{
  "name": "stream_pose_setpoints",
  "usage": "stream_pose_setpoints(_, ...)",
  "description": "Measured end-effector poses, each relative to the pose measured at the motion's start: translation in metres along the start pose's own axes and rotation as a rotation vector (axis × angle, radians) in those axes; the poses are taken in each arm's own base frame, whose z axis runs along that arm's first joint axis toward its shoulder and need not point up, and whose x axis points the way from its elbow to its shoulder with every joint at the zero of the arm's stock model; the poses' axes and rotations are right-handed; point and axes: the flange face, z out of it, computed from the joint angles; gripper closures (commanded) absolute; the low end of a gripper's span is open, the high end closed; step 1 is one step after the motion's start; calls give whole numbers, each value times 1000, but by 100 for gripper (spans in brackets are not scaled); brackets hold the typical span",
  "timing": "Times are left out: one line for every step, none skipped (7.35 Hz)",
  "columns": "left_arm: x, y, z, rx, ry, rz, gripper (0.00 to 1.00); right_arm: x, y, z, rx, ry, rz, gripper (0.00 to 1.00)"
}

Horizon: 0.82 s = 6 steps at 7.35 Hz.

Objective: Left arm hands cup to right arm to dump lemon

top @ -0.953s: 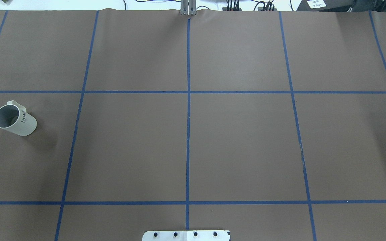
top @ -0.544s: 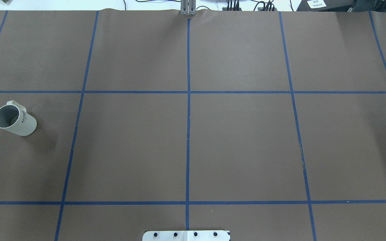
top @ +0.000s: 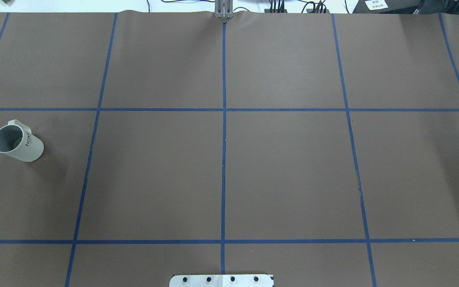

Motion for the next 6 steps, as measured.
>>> stream_pose_setpoints(25, 0, 17, -5, 13, -59, 0, -4, 0, -3, 6, 3, -7, 0)
stream_pose_setpoints(43, 2, 31, 0, 29, -115, 0, -4, 2, -3, 6, 4, -8, 0)
stream_pose_setpoints(59, 5, 44, -4, 43, -160, 0, -4, 2, -3, 6, 4, -10, 0)
stream_pose_setpoints(72, 9, 55, -18, 49, -182, 0, -4, 1, -3, 7, 3, -10, 0)
stream_pose_setpoints(82, 13, 67, -38, 50, -183, 0, -5, 1, -3, 8, 1, -9, 0)
stream_pose_setpoints(90, 17, 78, -59, 49, -174, 0, -5, 1, -3, 7, 0, -6, 0)
